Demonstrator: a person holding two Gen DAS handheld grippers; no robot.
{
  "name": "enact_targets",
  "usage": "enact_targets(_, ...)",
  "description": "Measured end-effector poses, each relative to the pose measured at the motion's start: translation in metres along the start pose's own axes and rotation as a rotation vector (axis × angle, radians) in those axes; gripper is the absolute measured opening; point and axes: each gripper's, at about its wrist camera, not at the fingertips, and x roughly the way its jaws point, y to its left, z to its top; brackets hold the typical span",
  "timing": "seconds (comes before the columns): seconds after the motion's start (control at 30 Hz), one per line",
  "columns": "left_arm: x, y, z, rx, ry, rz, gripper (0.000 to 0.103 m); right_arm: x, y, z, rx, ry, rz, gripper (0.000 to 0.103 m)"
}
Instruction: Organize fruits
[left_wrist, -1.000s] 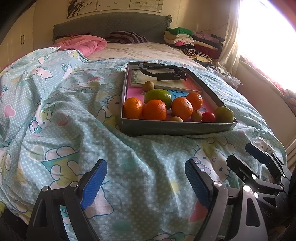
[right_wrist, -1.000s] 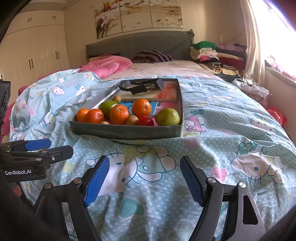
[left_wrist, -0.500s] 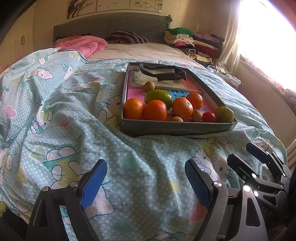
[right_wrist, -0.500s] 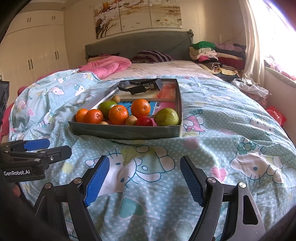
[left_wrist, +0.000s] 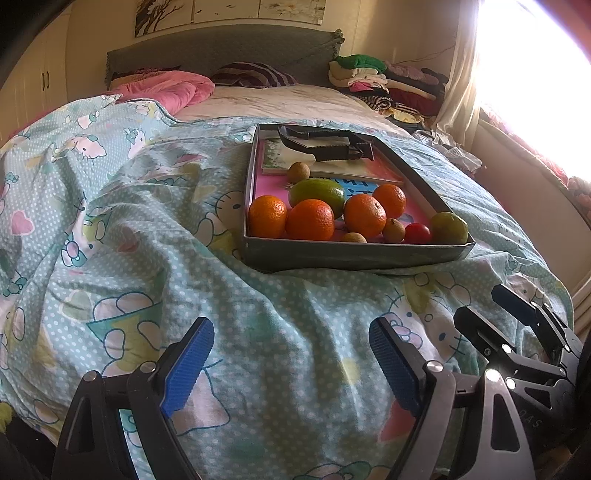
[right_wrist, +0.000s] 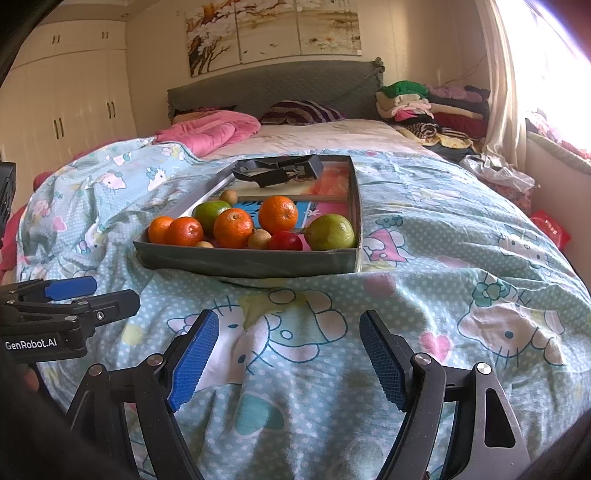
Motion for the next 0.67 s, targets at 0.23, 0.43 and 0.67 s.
enact_targets(0.23,0.000,0.000,0.000,-0.001,0.000,0.001,0.086,0.001,-0.002,0.000,0.007,0.005,-0.001,0.080)
enact_targets(0.43,0.001,0.000,0.000,-0.001,0.002,0.001,0.086,0.002,-0.005,0.000,0.027,0.004,-0.005,0.080)
enact_targets(0.67,0.003,0.013,0.008,-0.021,-0.006,0.041,0.086,0.004,-0.024,0.005,0.107,0.002,-0.031,0.080)
